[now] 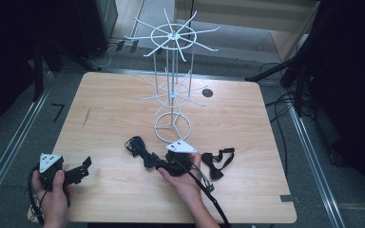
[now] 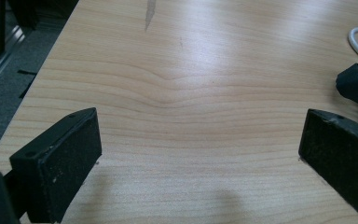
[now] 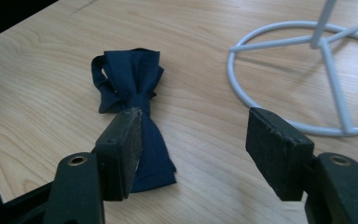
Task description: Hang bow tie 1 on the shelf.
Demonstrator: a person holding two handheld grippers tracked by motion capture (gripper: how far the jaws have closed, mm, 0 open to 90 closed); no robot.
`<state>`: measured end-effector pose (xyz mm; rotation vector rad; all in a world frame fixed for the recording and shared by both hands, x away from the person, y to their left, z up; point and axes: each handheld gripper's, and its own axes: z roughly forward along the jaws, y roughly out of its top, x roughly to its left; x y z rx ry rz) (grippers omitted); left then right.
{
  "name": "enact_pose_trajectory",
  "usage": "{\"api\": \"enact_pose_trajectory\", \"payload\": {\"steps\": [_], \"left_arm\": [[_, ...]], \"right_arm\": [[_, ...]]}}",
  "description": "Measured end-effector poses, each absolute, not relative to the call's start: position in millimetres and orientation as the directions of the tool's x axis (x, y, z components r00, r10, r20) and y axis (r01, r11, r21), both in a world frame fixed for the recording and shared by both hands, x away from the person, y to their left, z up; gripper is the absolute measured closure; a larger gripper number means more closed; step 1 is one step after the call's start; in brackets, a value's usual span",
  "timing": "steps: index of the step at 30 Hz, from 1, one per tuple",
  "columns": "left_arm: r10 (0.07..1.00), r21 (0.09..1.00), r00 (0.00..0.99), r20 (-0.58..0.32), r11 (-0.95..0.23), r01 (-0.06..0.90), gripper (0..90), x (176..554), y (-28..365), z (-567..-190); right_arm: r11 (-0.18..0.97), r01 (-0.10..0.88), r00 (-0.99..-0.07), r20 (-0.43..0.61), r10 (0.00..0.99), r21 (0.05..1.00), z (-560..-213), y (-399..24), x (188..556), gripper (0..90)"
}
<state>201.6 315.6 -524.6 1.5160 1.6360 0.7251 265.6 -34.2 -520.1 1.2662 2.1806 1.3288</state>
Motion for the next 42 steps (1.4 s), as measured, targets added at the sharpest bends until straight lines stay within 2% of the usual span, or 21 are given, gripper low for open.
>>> {"api": "enact_pose_trajectory", "payload": {"steps": [18,21,25,31,35,39,42], "left_arm": [[0.987,0.825,0.014,-0.163,0.128,0.551,0.0,202.4,315.8,-524.9],[0.987,0.824,0.017,-0.162,0.126,0.553,0.0,202.6,316.0,-524.9],[0.986,0.823,0.017,-0.165,0.128,0.554,0.0,202.9,316.1,-525.0],[0.986,0.822,0.016,-0.166,0.129,0.555,0.0,203.0,316.2,-525.0],[0.986,0.823,0.016,-0.165,0.129,0.554,0.0,202.9,316.1,-525.0],[0.986,0.822,0.017,-0.167,0.129,0.555,0.0,202.9,316.4,-525.0],[0.986,0.821,0.018,-0.166,0.128,0.557,0.0,203.0,316.4,-525.0]], "right_arm": [[0.259,0.540,-0.618,0.169,0.768,0.801,-527.8,3.7,268.2,34.2],[0.290,0.538,-0.622,0.141,0.770,0.792,-531.6,9.4,269.6,34.7],[0.322,0.540,-0.628,0.117,0.770,0.777,-537.2,13.8,269.0,47.5],[0.335,0.542,-0.627,0.106,0.772,0.771,-538.7,13.9,269.7,57.5],[0.331,0.540,-0.627,0.108,0.771,0.774,-538.4,9.0,270.4,76.4],[0.329,0.495,-0.638,0.079,0.766,0.804,-535.9,3.3,266.9,81.2],[0.318,0.472,-0.638,0.070,0.767,0.822,-532.0,-1.8,264.8,81.6]]}}
